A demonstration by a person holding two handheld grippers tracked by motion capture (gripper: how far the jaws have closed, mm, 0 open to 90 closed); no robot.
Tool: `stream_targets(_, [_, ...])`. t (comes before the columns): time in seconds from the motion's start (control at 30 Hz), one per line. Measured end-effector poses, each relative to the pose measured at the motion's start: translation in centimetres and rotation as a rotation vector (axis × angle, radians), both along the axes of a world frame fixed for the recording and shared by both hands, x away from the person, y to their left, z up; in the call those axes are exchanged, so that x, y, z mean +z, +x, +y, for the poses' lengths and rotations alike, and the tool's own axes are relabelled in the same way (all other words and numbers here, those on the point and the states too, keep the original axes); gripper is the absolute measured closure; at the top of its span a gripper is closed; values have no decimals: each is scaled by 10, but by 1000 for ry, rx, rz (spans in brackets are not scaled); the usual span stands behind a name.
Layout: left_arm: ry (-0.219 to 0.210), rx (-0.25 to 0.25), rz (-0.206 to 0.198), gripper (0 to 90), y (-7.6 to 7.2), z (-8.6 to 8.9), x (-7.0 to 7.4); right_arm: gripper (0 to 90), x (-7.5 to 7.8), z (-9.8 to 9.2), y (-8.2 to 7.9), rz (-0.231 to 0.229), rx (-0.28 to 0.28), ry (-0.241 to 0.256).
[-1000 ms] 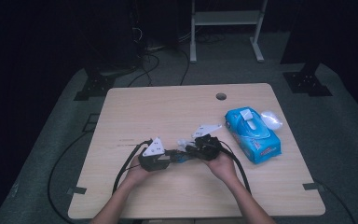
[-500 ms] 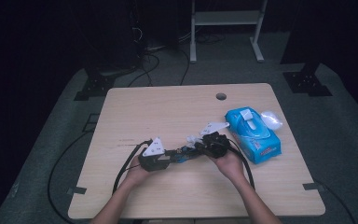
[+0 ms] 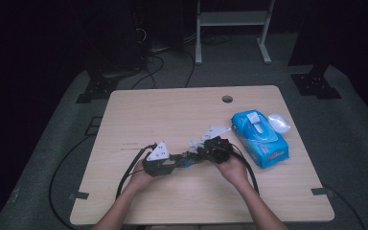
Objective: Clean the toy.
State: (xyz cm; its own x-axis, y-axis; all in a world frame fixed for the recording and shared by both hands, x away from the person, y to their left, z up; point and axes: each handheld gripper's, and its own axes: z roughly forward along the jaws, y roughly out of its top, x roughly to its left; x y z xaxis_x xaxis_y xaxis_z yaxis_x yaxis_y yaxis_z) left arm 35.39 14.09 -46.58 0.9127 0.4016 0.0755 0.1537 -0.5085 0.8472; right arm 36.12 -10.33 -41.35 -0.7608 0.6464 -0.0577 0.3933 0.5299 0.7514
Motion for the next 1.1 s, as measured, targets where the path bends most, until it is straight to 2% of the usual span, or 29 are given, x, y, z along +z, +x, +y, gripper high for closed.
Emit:
stream_targets(0.1, [1, 1, 0, 708, 0, -1, 0, 809, 1, -18, 7, 7, -67, 1])
stream_targets(0.4, [-6, 3, 4, 709, 0, -1, -1, 809, 1, -35, 14, -1, -141, -15])
stream_targets(0.5, [-1, 0, 1, 710, 0, -2, 0, 809, 2, -35, 12, 4, -134, 4])
stream_targets(0.57, [-3, 0, 1, 710, 1, -2, 0, 809, 3, -25, 7, -13, -97, 4])
stream_targets(0.6, [-4, 0, 2, 710, 1, -2, 0, 809, 3, -16, 4, -16, -50, 2])
stream_targets(0.7, [-1, 0, 1, 710, 0, -2, 0, 809, 3, -11, 3, -20, -31, -15])
stream_targets(0.8, [2, -2, 0, 711, 0, -2, 0, 809, 2, -19, 6, -13, -58, -17])
stream_targets(0.83, [0, -2, 2, 711, 0, -2, 0, 809, 1, -33, 9, -17, -103, -22])
stream_targets(0.87, [0, -2, 2, 711, 0, -2, 0, 809, 1, -33, 9, -17, -103, -22])
stream_targets(0.9, [-9, -1, 5, 712, 1, -2, -1, 809, 1, -46, 13, -5, -152, -43])
stream_targets(0.93, [-9, -1, 5, 711, 1, -2, -1, 809, 1, -46, 13, -5, -152, -43])
stream_targets(0.97, [-9, 0, 6, 711, 1, -2, -1, 808, 0, -50, 14, -7, -161, -64])
stream_targets(1.0, [-9, -1, 7, 711, 1, -2, -1, 809, 0, -54, 15, 5, -169, -63])
stream_targets(1.03, [-7, -1, 8, 711, 1, -2, -1, 809, 2, -56, 13, 2, -165, -18])
stream_targets(1.1, [-8, -1, 7, 711, 1, -2, -1, 809, 3, -55, 12, -3, -154, -9])
